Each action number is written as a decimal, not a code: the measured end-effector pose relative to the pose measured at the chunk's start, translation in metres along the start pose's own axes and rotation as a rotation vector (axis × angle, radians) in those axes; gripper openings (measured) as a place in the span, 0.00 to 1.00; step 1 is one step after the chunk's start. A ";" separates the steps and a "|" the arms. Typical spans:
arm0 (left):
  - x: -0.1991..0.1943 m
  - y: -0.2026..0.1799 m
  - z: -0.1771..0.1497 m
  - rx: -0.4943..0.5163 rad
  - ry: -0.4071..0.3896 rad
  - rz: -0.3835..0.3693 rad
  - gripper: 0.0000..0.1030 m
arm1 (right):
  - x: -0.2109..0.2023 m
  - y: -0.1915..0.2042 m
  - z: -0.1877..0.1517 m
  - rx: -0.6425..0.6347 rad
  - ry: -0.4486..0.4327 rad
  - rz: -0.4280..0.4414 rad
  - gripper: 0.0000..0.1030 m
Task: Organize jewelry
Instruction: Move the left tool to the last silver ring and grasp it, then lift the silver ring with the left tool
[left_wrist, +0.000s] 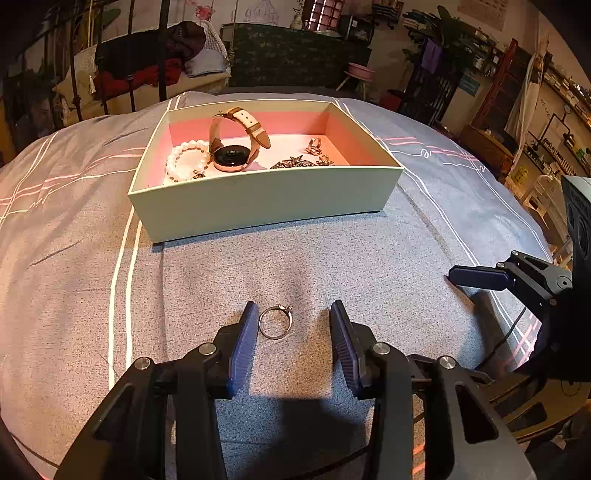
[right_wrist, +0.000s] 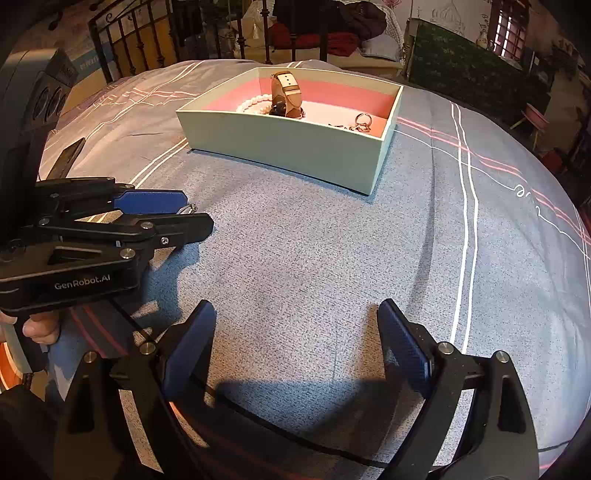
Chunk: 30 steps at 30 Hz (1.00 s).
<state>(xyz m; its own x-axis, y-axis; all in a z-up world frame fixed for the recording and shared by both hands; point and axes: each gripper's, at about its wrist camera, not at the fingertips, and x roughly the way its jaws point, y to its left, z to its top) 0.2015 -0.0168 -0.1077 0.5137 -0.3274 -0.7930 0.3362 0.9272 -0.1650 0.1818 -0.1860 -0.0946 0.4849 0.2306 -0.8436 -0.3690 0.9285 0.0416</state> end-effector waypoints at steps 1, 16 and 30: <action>0.000 0.000 0.000 0.000 0.000 0.001 0.37 | 0.000 0.001 0.001 -0.003 0.000 0.002 0.87; -0.001 -0.008 -0.002 0.041 -0.012 0.019 0.07 | 0.021 0.015 0.025 -0.035 0.000 0.039 0.90; -0.004 0.001 -0.001 0.023 0.003 0.073 0.35 | 0.021 0.015 0.023 -0.031 0.000 0.044 0.92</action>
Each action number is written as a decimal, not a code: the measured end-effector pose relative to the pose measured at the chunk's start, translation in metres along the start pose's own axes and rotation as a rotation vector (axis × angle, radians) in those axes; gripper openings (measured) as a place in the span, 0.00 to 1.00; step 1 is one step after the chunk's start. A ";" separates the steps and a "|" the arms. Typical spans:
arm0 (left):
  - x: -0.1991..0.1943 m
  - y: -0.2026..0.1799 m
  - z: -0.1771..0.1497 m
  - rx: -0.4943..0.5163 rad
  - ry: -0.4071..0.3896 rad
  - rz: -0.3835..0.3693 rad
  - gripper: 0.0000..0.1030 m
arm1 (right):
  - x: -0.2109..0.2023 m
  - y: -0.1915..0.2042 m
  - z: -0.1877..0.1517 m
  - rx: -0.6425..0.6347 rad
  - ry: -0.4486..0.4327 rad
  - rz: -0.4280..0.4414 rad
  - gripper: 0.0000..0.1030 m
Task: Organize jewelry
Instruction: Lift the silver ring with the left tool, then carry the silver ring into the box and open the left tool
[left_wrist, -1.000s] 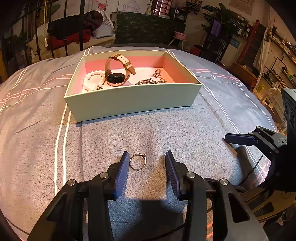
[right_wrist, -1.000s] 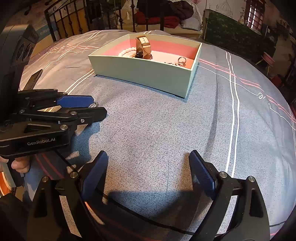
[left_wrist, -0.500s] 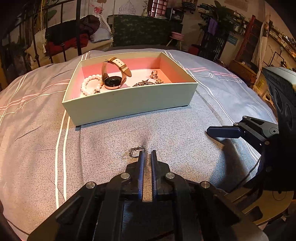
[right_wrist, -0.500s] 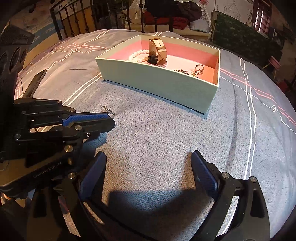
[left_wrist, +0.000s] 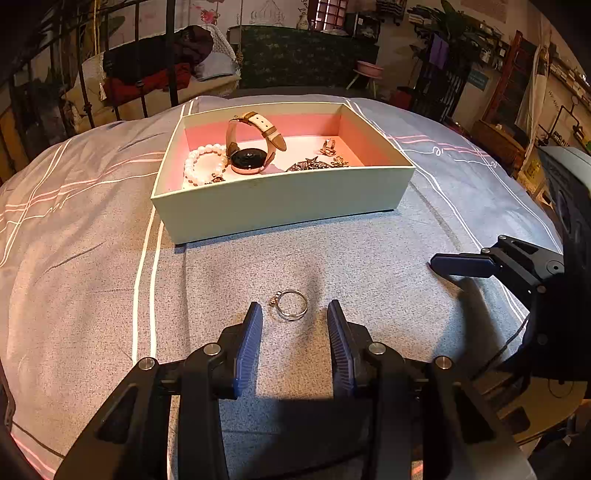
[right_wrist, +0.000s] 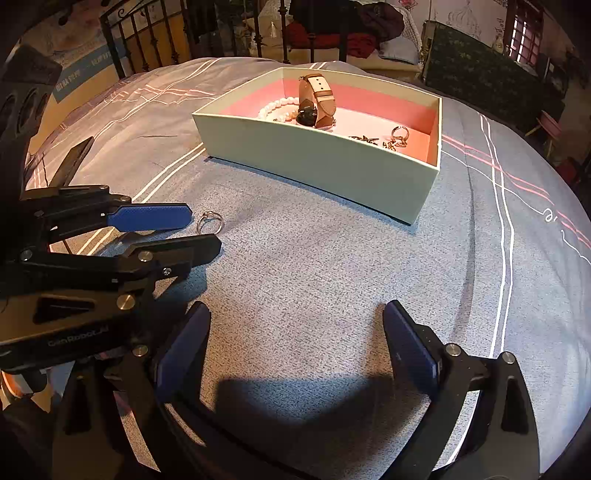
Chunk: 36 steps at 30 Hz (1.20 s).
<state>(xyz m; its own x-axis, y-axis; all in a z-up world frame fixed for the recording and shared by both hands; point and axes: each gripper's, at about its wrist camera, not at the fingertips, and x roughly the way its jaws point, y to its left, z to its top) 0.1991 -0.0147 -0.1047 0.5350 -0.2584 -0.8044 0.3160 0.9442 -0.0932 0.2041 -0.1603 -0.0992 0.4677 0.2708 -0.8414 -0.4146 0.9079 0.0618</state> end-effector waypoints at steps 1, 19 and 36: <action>0.002 0.000 0.001 0.006 -0.002 0.000 0.35 | 0.000 0.000 0.000 -0.001 0.000 0.000 0.92; -0.010 0.002 0.006 -0.016 -0.031 -0.027 0.18 | -0.009 0.006 0.007 0.003 -0.047 0.068 0.05; -0.017 0.025 0.109 -0.095 -0.131 0.051 0.18 | -0.035 -0.032 0.098 0.031 -0.196 -0.018 0.05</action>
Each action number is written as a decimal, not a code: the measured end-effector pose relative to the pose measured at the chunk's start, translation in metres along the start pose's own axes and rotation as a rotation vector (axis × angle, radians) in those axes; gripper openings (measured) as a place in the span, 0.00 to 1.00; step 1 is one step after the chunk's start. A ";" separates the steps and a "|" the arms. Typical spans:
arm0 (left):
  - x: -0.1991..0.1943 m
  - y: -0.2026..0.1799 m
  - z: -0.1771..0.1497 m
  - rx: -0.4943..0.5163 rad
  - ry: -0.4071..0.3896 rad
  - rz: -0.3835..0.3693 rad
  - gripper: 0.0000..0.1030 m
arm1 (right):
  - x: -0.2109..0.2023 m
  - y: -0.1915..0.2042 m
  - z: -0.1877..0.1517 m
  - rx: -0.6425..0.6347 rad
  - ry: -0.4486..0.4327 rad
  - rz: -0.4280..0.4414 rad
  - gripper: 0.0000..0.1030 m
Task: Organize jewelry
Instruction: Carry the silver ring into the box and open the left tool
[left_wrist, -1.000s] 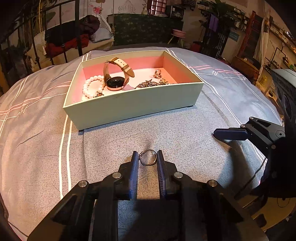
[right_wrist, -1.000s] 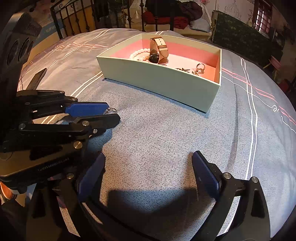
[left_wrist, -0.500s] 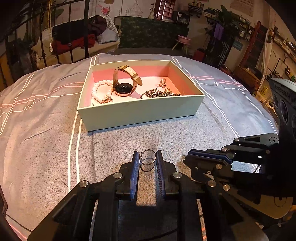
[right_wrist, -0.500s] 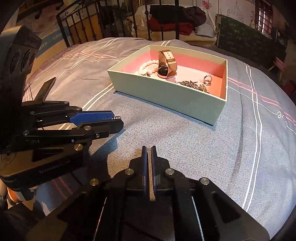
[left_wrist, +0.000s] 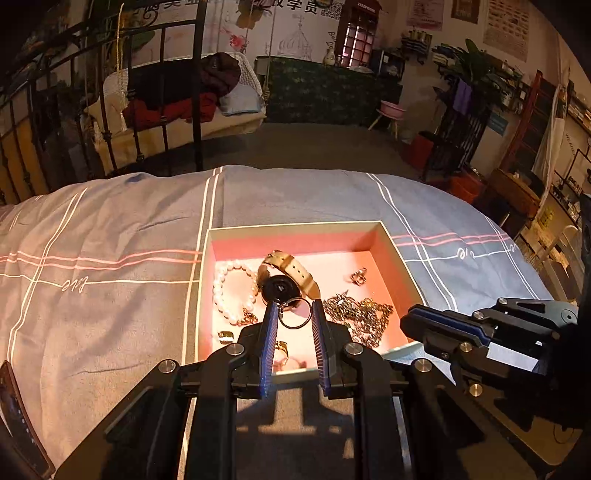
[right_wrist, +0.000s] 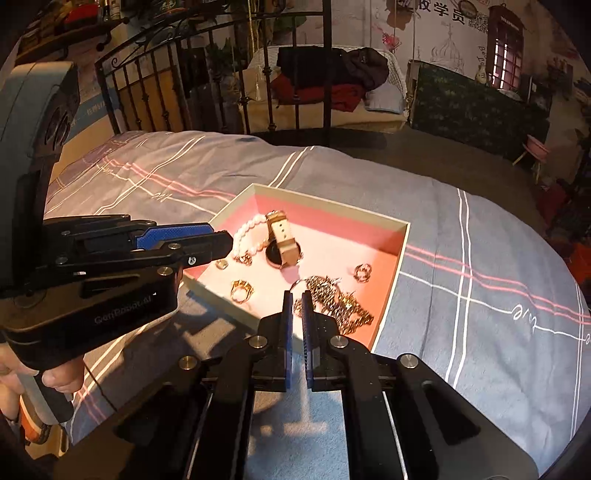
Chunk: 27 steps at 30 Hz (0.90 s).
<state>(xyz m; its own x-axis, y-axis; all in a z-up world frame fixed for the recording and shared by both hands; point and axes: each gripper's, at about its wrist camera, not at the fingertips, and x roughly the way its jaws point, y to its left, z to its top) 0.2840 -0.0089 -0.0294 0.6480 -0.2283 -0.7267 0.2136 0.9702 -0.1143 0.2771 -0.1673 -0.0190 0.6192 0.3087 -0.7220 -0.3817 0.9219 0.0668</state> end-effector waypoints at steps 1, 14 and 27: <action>0.001 -0.001 0.004 0.000 0.001 0.003 0.18 | 0.002 -0.002 0.005 0.002 0.000 -0.005 0.05; 0.020 -0.008 0.002 0.013 0.052 0.023 0.18 | 0.023 -0.005 0.003 0.012 0.043 -0.032 0.05; 0.035 -0.007 0.003 0.017 0.083 0.036 0.18 | 0.034 -0.009 0.002 0.008 0.069 -0.039 0.05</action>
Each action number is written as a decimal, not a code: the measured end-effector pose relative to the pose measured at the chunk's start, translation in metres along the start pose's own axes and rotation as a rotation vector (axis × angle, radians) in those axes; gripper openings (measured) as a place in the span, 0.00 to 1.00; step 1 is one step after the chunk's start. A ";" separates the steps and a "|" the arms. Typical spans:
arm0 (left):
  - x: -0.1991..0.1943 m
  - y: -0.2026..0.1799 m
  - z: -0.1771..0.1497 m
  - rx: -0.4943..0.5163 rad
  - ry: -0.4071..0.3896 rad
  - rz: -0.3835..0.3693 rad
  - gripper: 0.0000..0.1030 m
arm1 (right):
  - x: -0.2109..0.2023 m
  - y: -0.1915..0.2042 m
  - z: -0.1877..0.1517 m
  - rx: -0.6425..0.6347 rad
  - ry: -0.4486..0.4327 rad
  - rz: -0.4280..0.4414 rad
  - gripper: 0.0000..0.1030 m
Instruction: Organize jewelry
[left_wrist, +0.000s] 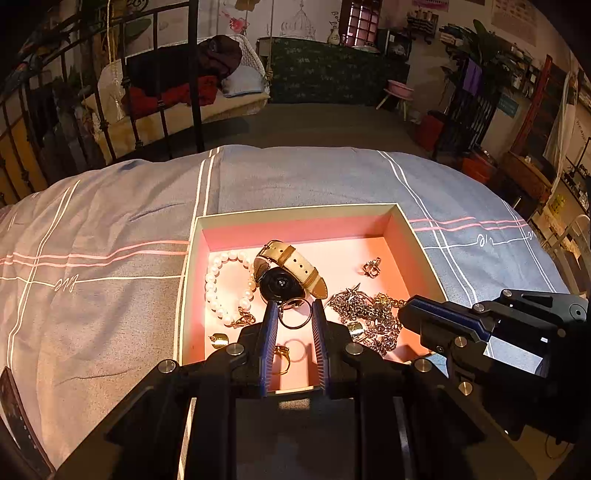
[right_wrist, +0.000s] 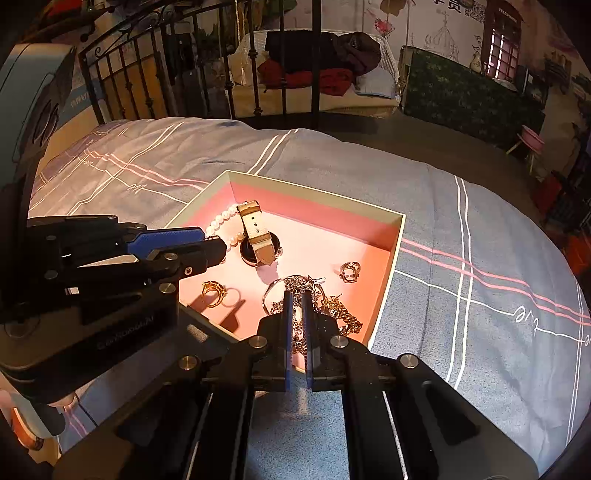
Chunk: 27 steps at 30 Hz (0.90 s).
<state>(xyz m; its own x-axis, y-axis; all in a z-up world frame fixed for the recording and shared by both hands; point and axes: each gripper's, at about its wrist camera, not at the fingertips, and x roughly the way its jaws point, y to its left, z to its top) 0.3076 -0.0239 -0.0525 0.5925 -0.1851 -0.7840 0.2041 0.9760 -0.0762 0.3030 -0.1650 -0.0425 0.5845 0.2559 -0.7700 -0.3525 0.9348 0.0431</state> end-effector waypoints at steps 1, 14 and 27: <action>0.001 0.000 0.001 -0.001 0.002 0.000 0.18 | 0.000 0.000 0.000 0.000 0.001 0.000 0.05; -0.001 -0.003 0.005 0.013 0.014 0.067 0.94 | 0.005 0.003 -0.005 -0.028 0.029 -0.012 0.80; -0.083 -0.012 -0.029 -0.033 -0.234 0.029 0.94 | -0.065 0.018 -0.042 0.027 -0.189 -0.072 0.95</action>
<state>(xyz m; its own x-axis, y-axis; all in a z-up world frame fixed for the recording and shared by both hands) 0.2337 -0.0167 -0.0045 0.7627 -0.1752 -0.6226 0.1615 0.9837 -0.0790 0.2278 -0.1748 -0.0181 0.7355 0.2272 -0.6383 -0.2866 0.9580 0.0107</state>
